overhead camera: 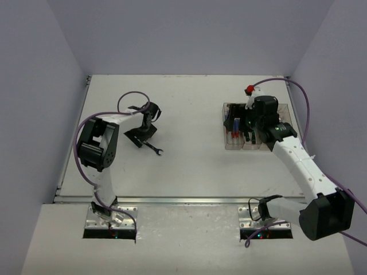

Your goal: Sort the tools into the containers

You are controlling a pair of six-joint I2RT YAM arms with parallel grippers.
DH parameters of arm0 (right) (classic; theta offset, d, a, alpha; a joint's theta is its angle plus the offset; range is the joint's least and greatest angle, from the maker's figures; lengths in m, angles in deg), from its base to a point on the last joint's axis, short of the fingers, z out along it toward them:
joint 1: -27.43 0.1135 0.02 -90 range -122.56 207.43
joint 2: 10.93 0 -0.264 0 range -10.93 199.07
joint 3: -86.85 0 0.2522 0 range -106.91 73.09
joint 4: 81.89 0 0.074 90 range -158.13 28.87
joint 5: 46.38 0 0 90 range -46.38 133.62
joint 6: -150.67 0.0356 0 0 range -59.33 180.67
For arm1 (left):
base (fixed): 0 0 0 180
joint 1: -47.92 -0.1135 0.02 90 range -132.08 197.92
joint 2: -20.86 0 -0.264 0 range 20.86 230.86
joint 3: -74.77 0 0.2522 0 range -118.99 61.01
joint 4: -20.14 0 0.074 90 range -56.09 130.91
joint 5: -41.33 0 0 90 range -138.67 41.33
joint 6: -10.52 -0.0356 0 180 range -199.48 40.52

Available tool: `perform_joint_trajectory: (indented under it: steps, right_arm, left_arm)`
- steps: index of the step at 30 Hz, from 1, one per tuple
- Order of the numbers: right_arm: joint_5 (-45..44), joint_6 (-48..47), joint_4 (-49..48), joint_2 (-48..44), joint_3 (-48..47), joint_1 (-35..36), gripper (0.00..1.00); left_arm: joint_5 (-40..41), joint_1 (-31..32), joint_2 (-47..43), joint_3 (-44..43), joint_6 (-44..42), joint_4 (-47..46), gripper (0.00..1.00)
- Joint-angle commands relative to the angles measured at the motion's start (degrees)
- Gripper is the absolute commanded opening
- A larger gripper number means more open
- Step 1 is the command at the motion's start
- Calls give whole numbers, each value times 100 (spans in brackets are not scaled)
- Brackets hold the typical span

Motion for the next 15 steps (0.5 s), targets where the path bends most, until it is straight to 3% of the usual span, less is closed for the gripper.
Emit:
perform_joint_trajectory:
  steps: [1, 7, 11, 13, 15]
  right_arm:
    - [298, -9, -298, -58, 7, -1, 99]
    - [307, 7, -277, -182, 49, -7, 99]
    - [347, -2, -282, -278, 53, -1, 99]
    - [435, -10, -307, -288, 89, -9, 99]
    - [899, -50, -364, -267, 142, 0, 99]
  left_arm:
    - [-410, 17, -120, 625, 67, -3, 66]
    - [-663, 26, -254, 1063, 41, -218, 47]
    - [-717, 26, -247, 1151, 9, -225, 20]
    - [-754, 27, -239, 1167, -36, -264, 2]
    - [-884, 26, -262, 1257, -161, -459, 0]
